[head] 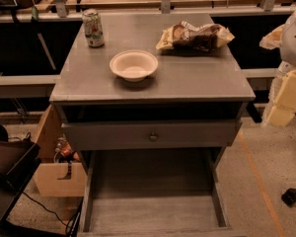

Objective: Place brown chip bag into middle drawer

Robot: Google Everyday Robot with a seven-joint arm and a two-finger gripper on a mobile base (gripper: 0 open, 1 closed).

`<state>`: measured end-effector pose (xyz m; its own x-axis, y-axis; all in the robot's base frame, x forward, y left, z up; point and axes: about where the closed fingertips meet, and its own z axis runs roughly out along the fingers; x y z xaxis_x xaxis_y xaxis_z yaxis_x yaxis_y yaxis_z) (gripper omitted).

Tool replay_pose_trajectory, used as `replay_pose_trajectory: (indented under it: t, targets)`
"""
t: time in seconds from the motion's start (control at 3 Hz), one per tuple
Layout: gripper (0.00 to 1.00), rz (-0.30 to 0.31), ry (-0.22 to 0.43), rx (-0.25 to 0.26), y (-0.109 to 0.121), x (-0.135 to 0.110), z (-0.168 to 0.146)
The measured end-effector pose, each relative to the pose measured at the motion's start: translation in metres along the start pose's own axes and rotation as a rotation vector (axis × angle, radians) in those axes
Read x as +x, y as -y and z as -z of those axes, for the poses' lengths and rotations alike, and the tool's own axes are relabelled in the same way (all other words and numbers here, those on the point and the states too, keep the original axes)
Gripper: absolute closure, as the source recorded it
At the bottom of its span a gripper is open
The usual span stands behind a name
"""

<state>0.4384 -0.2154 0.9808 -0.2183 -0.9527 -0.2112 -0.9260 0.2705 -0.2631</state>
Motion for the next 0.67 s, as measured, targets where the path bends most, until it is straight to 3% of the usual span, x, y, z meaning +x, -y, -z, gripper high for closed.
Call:
replay_pose_trajectory:
  t: [0.33,0.67]
  targets:
    - [0.00,0.000,0.000,0.000,0.000,0.000,0.000]
    - [0.00,-0.038,-0.037,0.093,0.016,-0.005,0.003]
